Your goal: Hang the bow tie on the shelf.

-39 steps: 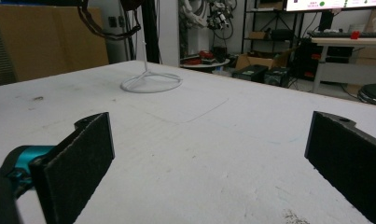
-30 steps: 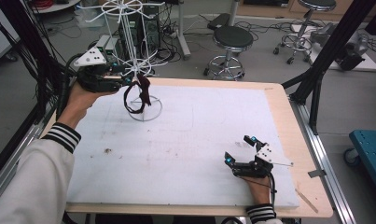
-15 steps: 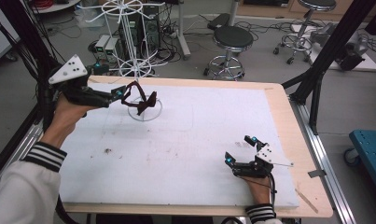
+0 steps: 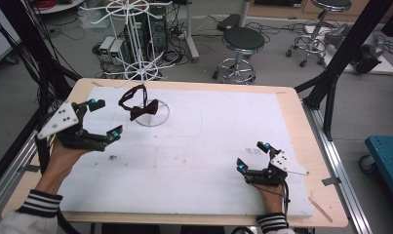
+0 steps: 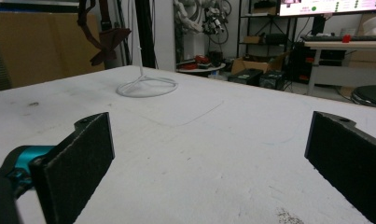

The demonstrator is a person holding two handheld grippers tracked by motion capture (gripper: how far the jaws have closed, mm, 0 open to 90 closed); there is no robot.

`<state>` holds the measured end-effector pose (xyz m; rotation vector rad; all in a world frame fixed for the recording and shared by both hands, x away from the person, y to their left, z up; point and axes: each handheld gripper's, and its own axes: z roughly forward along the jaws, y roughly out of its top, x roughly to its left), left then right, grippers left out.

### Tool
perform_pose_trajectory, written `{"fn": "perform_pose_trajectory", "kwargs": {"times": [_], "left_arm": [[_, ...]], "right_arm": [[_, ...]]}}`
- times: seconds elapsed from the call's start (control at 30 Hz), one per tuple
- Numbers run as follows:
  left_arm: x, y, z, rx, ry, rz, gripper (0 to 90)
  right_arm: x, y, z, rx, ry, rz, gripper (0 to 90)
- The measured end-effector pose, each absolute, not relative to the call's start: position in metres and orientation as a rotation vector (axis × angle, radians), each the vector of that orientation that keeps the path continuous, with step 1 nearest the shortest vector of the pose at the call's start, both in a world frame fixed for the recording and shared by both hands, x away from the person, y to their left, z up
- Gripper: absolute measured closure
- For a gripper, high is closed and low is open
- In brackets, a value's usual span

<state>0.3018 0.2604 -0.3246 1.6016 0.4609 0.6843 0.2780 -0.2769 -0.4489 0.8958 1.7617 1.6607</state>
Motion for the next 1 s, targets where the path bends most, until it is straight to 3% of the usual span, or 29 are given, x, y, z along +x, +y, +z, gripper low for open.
{"fn": "perform_pose_trajectory", "kwargs": {"times": [0.03, 0.57, 1.0], "left_arm": [[0.298, 0.262, -0.331, 1.593, 0.470, 0.685, 1.7], [0.272, 0.293, -0.433, 1.539, 0.621, 0.711, 1.7], [0.266, 0.299, -0.453, 1.482, 0.609, 0.741, 1.7]], "right_arm": [[0.278, -0.278, -0.449, 0.895, 1.754, 1.662, 0.6], [0.276, -0.276, -0.449, 0.891, 1.743, 1.644, 0.6], [0.275, -0.275, -0.450, 0.885, 1.738, 1.631, 0.6]]}}
